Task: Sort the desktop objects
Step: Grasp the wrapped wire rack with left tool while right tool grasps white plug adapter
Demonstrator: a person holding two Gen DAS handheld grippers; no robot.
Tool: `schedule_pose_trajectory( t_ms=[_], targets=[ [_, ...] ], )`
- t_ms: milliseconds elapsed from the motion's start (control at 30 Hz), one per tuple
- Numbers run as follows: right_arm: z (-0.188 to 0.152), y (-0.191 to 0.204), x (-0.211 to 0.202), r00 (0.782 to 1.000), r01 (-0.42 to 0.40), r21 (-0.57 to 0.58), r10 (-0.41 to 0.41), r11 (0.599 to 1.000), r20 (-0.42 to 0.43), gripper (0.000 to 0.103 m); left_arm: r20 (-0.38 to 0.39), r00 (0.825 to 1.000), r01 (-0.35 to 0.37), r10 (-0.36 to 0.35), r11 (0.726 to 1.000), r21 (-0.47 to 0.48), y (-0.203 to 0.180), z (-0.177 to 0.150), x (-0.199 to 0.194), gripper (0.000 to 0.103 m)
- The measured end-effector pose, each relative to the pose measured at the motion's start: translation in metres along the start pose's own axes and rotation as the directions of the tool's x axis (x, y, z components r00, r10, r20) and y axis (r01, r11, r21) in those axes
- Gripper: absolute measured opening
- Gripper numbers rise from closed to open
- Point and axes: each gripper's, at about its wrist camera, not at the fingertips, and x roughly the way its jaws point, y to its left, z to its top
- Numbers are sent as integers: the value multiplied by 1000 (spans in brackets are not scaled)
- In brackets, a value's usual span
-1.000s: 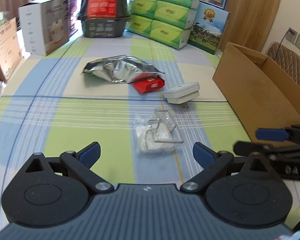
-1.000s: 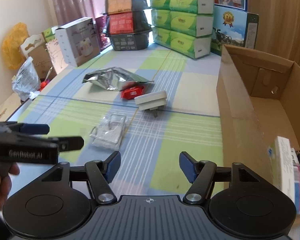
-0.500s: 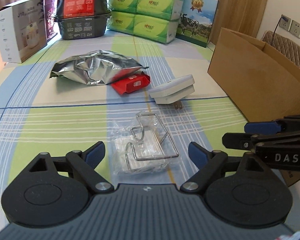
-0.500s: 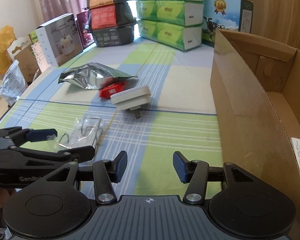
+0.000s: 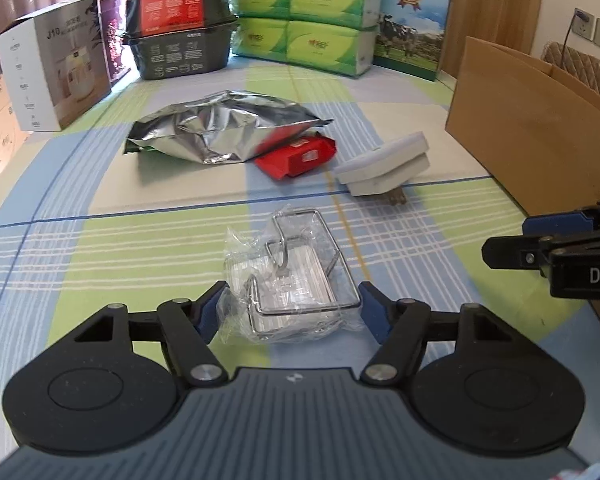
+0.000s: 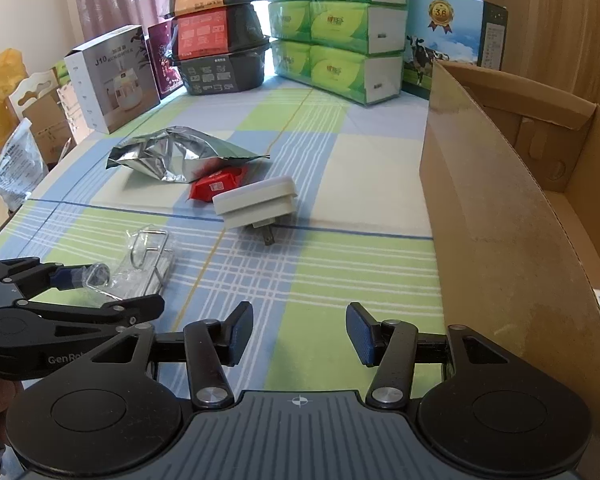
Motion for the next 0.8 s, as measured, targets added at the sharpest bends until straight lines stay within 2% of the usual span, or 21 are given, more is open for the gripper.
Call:
schedule_pose_trajectory(
  t_ms=[67, 167, 333, 367, 400, 433, 500, 600, 800],
  targets=[
    [1, 0, 2, 1000, -4, 1, 4, 1000, 0, 50, -7, 1000, -7, 7, 1000, -8, 1, 0, -1, 68],
    [4, 1, 7, 1000, -8, -4, 8, 1000, -2, 50, -9, 999, -31, 31, 999, -11, 2, -2, -3, 75],
    [9, 1, 15, 1000, -19, -12, 19, 1000, 1, 50, 22, 999, -49, 49, 999, 5, -1, -3, -9, 75],
    [10, 1, 16, 1000, -22, -10, 22, 1000, 4, 50, 22, 999, -50, 49, 999, 9, -2, -3, -8, 74],
    [11, -1, 17, 1000, -23, -7, 23, 1000, 7, 51, 17, 999, -46, 46, 999, 15, -3, -3, -7, 67],
    [13, -2, 19, 1000, -24, 0, 24, 1000, 9, 51, 11, 999, -42, 41, 999, 22, -3, -2, -5, 65],
    [16, -6, 22, 1000, -29, 17, 29, 999, 11, 52, -3, 999, -31, 32, 999, 38, -5, -2, -3, 55],
    [20, -8, 27, 999, -32, 16, 32, 999, 18, 54, -25, 999, -26, 28, 997, 73, -5, 1, -3, 53],
    [28, -3, 41, 997, -66, -28, 67, 997, 43, 63, -14, 999, -44, 44, 999, 16, 14, 10, -4, 53]
  ],
)
